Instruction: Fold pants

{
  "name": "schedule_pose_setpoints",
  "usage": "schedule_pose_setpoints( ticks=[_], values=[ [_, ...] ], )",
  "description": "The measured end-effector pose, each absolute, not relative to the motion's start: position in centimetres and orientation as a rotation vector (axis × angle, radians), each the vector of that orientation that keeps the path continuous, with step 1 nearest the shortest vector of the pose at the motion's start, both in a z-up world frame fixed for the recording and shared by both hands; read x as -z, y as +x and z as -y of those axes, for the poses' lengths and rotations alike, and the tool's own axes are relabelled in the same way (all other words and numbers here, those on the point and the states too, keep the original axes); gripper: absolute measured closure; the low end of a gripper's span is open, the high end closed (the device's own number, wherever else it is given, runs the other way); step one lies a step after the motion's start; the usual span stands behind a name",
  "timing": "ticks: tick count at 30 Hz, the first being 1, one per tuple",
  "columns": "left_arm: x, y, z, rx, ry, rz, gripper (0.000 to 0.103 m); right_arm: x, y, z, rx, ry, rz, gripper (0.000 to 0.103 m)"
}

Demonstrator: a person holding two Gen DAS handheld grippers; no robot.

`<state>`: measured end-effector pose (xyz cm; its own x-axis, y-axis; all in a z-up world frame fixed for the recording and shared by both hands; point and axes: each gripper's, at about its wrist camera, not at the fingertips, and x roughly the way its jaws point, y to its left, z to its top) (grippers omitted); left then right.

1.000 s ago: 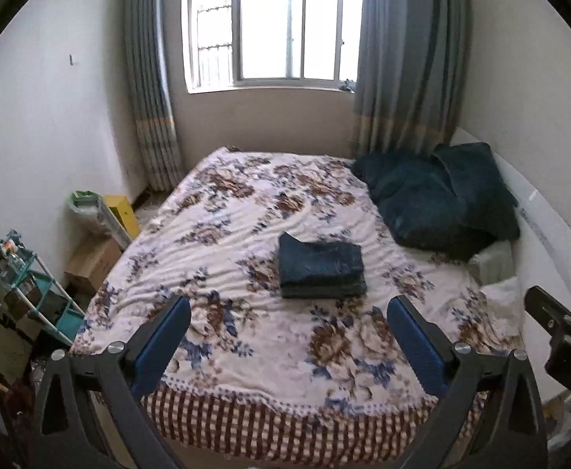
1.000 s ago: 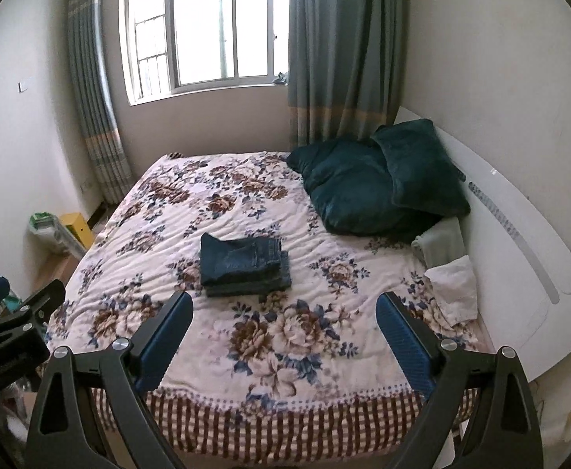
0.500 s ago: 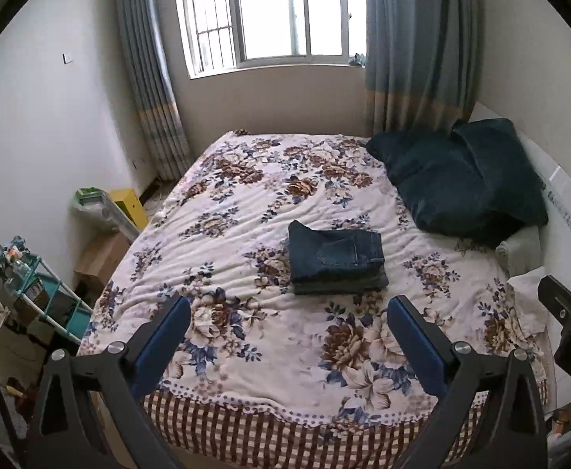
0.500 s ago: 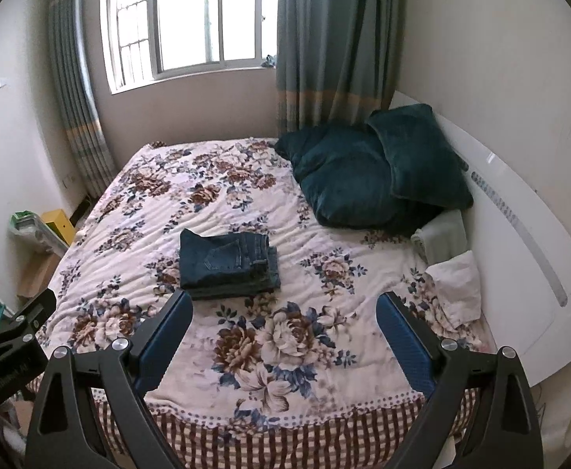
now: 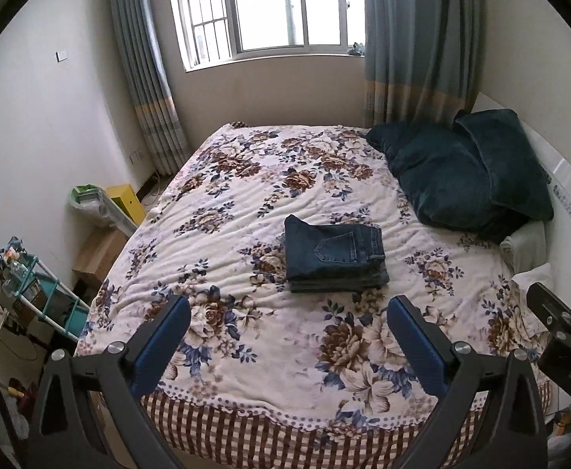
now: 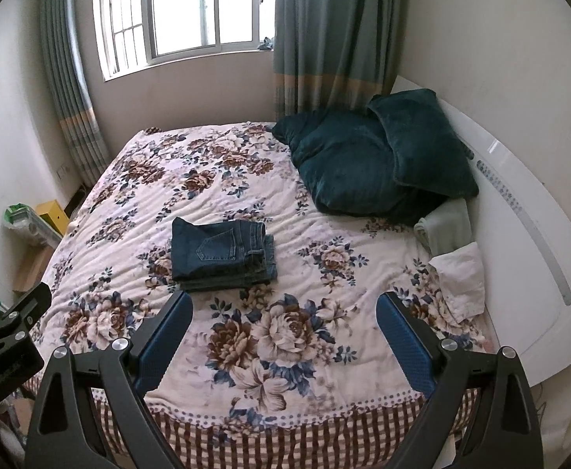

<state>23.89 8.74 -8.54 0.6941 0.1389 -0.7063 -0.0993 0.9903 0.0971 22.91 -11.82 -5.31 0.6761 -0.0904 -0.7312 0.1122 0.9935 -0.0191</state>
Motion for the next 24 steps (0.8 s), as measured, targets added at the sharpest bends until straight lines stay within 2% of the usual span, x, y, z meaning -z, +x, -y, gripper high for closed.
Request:
schedule_pose_setpoints(
  ticks=[24],
  values=[
    [9.3, 24.6, -9.1, -0.129, 0.035, -0.813, 0.0, 8.2, 22.9, 10.9, 0.072, 0.025, -0.846, 0.006]
  ],
)
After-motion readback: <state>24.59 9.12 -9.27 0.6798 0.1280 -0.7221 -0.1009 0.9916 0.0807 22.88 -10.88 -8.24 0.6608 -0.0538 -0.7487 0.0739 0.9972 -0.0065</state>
